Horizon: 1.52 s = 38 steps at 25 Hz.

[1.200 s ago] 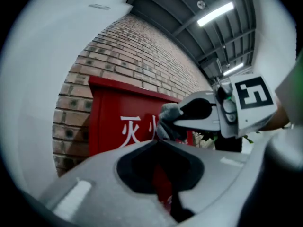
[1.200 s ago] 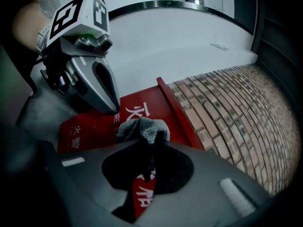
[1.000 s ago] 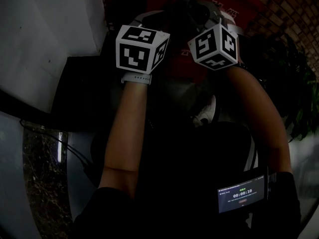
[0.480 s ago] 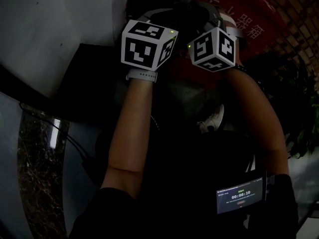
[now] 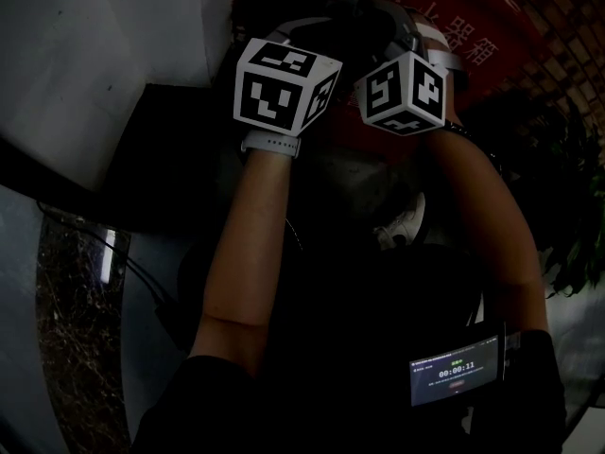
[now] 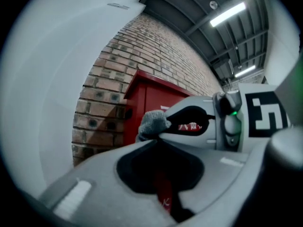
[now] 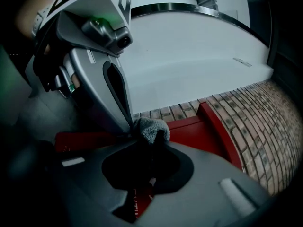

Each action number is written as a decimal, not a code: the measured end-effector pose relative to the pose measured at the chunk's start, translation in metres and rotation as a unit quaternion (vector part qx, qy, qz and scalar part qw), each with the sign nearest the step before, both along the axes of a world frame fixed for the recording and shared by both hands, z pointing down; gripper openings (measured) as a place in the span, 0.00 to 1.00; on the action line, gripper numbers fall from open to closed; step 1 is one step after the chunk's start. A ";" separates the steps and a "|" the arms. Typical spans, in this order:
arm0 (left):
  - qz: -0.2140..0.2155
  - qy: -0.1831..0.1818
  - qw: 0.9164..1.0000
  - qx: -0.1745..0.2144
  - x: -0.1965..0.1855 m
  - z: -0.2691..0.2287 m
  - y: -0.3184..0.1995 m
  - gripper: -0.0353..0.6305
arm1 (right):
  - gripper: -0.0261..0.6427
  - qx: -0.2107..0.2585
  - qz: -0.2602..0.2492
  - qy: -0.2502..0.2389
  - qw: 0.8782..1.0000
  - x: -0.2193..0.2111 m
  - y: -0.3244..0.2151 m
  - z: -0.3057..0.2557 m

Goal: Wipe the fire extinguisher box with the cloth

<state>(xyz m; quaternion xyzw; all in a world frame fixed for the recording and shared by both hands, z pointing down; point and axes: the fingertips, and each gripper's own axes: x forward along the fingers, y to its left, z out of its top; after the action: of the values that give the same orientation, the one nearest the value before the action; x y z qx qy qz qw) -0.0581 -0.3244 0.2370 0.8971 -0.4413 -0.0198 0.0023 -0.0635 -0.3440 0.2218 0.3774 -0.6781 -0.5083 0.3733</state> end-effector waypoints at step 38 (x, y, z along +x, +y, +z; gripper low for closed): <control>0.024 -0.047 0.996 0.066 0.140 0.017 0.022 0.06 | 0.09 0.013 0.146 -0.032 0.989 0.221 0.010 0.014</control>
<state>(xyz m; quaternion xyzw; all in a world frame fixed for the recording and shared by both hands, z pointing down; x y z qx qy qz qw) 0.0815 -0.3028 0.2536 0.9057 -0.4167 -0.0071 -0.0772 0.1574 -0.3340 0.2362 0.4932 -0.6203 -0.4451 0.4170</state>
